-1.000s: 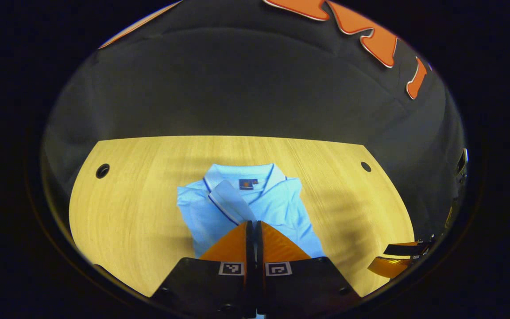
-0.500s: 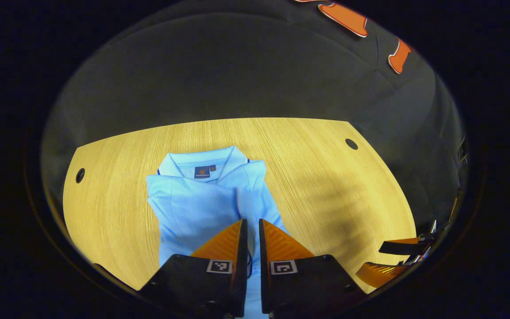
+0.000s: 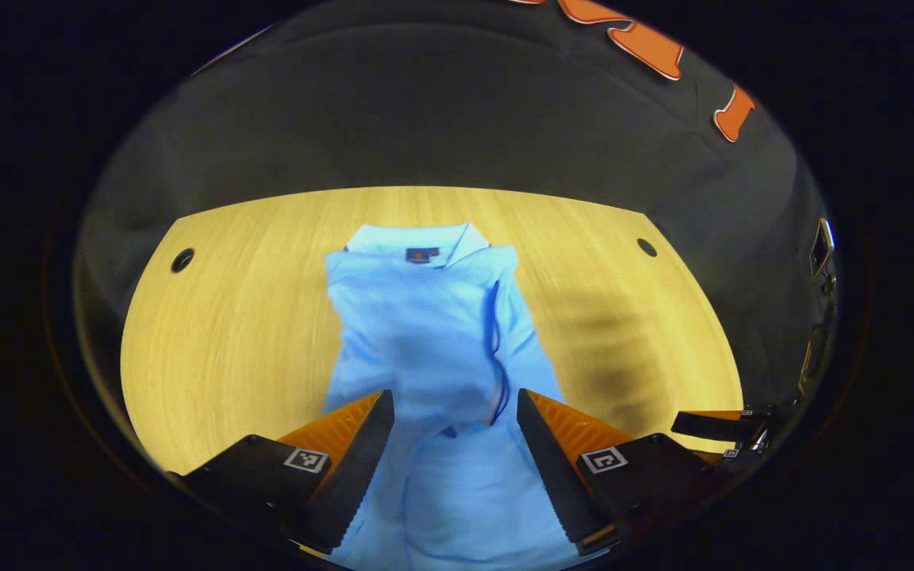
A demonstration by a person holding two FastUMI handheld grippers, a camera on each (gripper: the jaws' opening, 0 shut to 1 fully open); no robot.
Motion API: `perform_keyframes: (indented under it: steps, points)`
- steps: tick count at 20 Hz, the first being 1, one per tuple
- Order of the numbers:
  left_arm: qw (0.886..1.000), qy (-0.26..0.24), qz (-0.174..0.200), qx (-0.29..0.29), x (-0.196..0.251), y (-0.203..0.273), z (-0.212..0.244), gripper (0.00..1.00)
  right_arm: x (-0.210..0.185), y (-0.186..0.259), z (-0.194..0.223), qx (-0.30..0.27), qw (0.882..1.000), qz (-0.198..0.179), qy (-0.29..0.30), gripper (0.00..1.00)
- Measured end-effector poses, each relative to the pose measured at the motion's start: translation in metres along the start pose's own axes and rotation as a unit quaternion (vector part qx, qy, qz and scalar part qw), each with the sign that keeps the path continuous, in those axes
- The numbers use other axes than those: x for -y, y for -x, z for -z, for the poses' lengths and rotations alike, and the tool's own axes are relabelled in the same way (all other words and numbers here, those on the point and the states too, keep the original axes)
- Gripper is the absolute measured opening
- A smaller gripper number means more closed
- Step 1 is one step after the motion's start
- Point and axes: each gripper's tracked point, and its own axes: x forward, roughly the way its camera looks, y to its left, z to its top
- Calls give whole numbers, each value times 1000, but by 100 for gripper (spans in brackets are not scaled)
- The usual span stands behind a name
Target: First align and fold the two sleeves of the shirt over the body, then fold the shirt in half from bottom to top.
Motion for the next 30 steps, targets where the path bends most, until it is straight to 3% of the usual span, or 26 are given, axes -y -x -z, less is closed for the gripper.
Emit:
perform_keyframes:
  steps: [8,13,21,22,30]
  points:
    - [997,1,-42,-64,-54,63,125,100,-10,15,96,-70,996,18,61,99]
    - [992,1,-56,-111,-61,98,193,99,-9,39,161,-121,991,22,57,99]
    - [982,1,-90,-168,-82,118,240,99,5,57,231,-183,979,50,78,99]
    - [981,2,-91,-173,-84,117,256,100,7,57,234,-187,977,57,86,99]
    - [978,13,-89,-188,-70,106,250,99,10,54,238,-192,973,87,95,98]
